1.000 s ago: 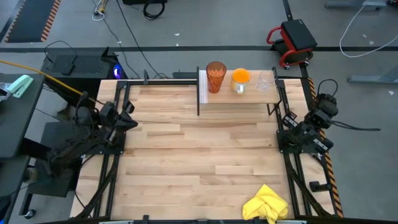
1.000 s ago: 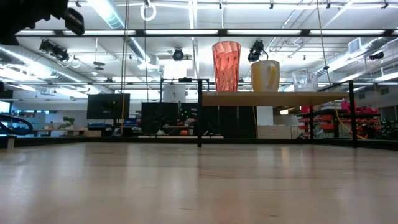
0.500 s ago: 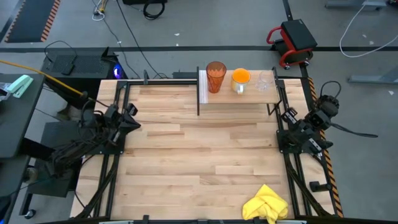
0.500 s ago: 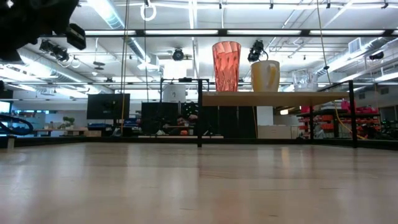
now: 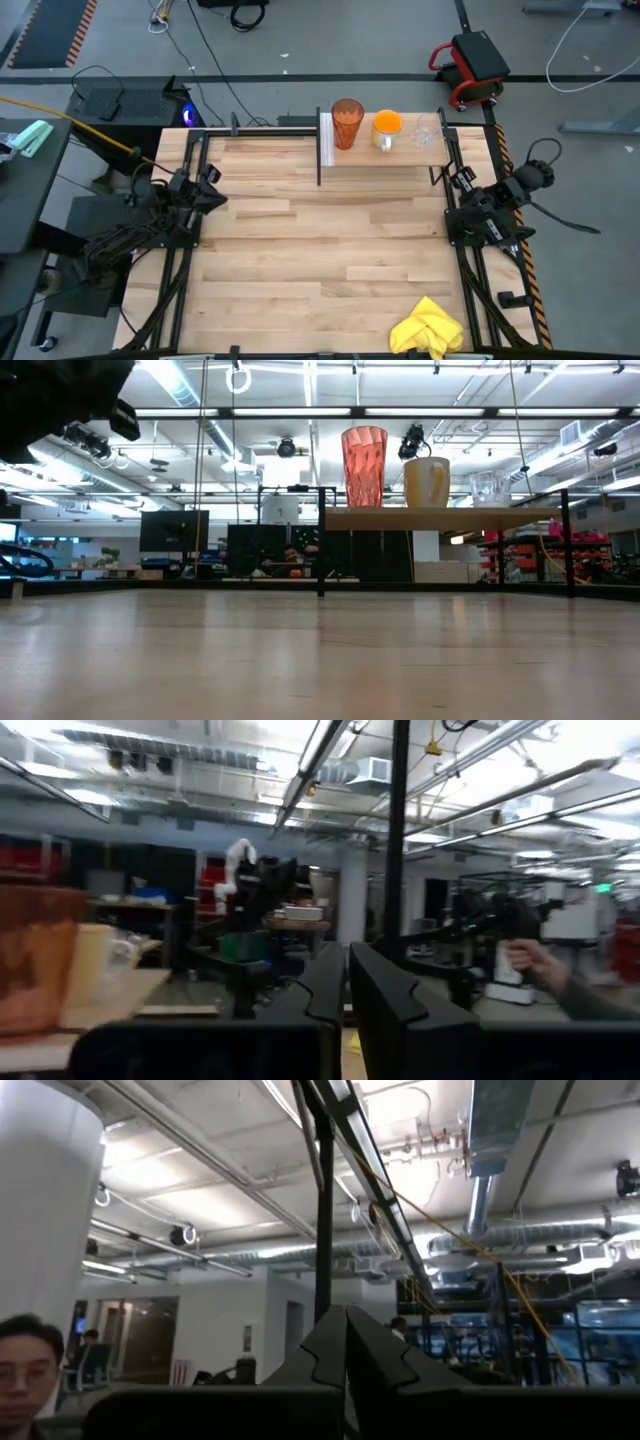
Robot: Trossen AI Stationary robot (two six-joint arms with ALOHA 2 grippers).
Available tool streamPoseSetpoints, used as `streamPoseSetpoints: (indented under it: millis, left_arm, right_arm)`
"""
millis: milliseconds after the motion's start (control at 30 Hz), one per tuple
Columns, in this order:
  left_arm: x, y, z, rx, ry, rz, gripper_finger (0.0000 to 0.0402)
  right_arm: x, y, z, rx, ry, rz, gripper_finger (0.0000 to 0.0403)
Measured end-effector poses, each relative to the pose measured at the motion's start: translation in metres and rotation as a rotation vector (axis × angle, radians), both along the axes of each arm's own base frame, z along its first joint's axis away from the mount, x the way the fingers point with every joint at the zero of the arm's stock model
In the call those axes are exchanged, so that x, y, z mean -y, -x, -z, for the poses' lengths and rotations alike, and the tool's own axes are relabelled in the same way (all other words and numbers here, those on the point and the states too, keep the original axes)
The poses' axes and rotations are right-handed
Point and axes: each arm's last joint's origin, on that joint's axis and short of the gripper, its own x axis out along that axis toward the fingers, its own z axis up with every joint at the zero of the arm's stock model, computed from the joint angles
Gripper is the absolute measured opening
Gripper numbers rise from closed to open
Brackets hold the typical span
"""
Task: Stack small to large cups/mugs on shelf
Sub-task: Return to Home Position
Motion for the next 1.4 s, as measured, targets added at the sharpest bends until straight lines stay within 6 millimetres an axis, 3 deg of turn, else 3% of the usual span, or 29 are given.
streamPoseSetpoints:
  millis: [367,1067,1400]
  left_arm:
    - [-0.009,-0.007,0.016,-0.117,0.030,-0.180,0.0034]
    - [-0.012,-0.010,0.026,-0.213,0.059,-0.211,0.0035]
    - [-0.012,-0.010,0.032,-0.263,0.071,-0.215,0.0025]
  right_arm:
    - [-0.006,-0.011,0.023,-0.111,0.010,-0.051,0.0014]
    - [-0.015,-0.025,0.067,-0.176,-0.014,-0.076,0.0014]
    - [-0.016,-0.027,0.077,-0.203,-0.025,-0.086,0.0014]
